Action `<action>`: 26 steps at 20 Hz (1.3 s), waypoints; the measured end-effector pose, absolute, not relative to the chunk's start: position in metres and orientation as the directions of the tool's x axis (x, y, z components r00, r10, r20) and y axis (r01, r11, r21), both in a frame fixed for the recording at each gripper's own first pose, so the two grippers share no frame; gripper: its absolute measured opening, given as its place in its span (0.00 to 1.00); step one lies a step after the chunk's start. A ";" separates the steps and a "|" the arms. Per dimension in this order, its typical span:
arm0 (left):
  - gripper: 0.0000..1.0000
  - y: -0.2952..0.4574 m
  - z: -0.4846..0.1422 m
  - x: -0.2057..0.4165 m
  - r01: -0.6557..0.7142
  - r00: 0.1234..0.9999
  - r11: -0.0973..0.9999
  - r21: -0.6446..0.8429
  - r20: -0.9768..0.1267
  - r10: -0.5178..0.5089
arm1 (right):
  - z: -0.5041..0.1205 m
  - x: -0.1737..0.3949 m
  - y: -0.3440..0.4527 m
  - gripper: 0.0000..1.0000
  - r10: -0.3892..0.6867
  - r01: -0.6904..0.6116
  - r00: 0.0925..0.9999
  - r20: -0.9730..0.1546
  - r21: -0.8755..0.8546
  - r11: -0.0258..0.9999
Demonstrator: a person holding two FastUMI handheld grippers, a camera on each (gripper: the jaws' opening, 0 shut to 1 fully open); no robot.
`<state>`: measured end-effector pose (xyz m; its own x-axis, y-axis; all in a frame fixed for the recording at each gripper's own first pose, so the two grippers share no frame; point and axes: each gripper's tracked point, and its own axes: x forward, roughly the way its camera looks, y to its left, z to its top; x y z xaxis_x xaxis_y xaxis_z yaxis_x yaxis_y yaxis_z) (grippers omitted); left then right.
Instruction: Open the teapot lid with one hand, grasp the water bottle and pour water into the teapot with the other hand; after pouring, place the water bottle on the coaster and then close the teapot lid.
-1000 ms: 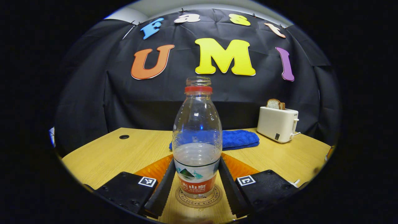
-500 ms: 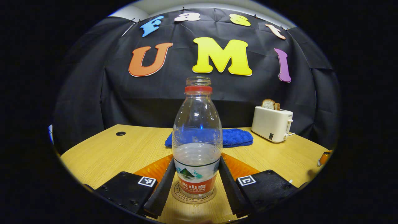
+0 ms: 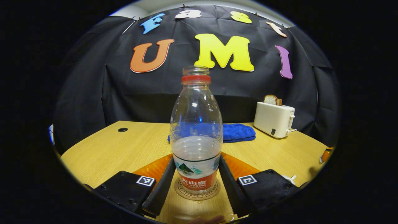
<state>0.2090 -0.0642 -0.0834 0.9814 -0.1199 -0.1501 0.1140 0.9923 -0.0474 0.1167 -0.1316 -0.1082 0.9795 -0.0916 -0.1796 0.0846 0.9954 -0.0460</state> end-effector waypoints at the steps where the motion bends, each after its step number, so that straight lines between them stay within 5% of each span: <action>1: 0.84 -0.065 -0.084 0.207 0.115 0.980 0.992 -0.053 -0.155 -0.122 | -0.108 0.117 -0.130 0.00 -0.091 0.083 0.980 -0.179 -0.048 0.995; 13: 0.89 -0.066 -0.060 0.173 0.194 0.978 0.980 -0.037 -0.074 -0.196 | -0.090 0.100 -0.106 0.00 -0.083 0.067 0.986 -0.147 -0.110 0.992; 26: 0.89 -0.022 -0.020 0.077 0.147 0.989 0.986 -0.081 0.026 -0.146 | -0.057 0.088 -0.052 0.00 0.050 -0.061 0.992 -0.117 -0.096 0.994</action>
